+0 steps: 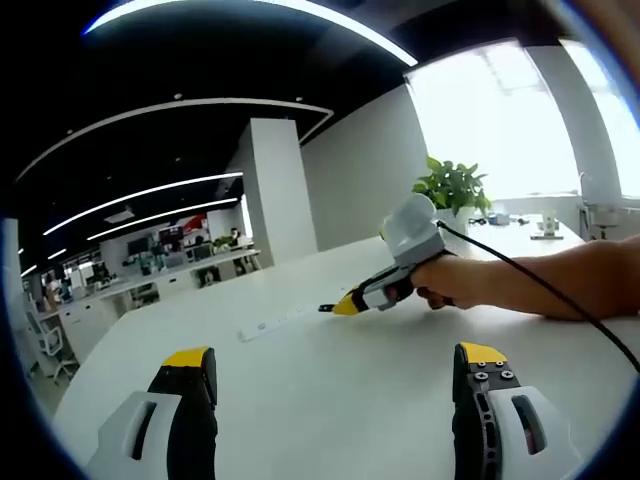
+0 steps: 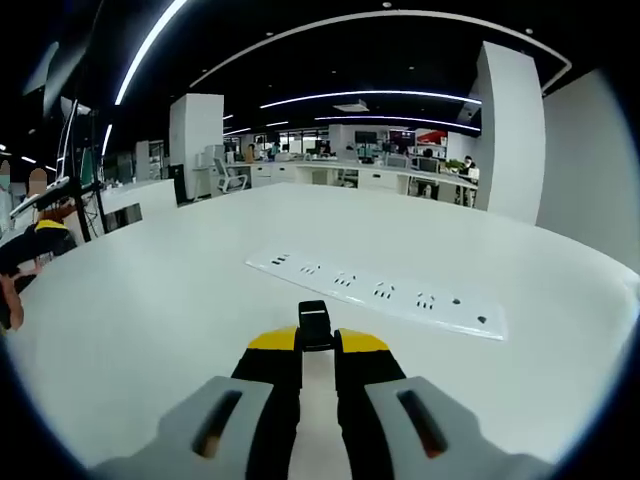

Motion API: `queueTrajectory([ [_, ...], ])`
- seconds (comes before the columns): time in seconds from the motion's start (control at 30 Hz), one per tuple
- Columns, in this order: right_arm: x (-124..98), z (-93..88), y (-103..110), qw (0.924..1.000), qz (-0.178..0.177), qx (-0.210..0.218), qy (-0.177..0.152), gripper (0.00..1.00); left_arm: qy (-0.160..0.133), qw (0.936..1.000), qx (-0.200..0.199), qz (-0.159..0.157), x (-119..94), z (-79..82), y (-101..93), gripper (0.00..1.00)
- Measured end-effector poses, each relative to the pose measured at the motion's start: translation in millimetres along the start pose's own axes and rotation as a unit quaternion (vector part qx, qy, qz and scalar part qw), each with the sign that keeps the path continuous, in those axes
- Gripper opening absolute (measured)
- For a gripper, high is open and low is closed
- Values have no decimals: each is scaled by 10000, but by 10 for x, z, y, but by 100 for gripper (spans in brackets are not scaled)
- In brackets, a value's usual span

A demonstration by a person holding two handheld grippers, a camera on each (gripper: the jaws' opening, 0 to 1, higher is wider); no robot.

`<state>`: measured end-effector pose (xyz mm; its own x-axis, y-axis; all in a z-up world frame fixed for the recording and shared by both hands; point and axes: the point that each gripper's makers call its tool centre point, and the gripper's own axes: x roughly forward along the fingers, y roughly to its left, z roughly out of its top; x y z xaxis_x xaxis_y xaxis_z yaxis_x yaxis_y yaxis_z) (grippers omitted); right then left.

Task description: Snap the two parts of the plastic buckle together until the buckle closes and remains connected.

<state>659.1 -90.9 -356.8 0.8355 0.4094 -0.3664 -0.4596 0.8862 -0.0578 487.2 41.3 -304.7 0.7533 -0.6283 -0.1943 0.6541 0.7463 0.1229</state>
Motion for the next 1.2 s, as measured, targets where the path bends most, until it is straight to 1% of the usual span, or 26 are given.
queueTrajectory([
  [0.17,115,34,-59,10000,-1,28,28,10,14,10000,33,-13,6,-3,4,100],
  [0.33,105,-34,-19,9999,39,-5,136,10,21,10000,43,-12,21,-4,45,100],
  [0.5,97,-58,14,9997,84,13,210,10,45,10000,61,-33,49,-13,92,100],
  [0.7,102,-99,23,9996,52,-17,268,10,60,10000,42,4,57,-27,147,100],
  [0.83,109,-108,22,9994,-13,-85,321,10,66,10000,56,-13,49,-34,118,100],
  [1.2,132,-115,31,9993,0,-110,365,10,133,9999,37,-3,36,-88,114,100],
])
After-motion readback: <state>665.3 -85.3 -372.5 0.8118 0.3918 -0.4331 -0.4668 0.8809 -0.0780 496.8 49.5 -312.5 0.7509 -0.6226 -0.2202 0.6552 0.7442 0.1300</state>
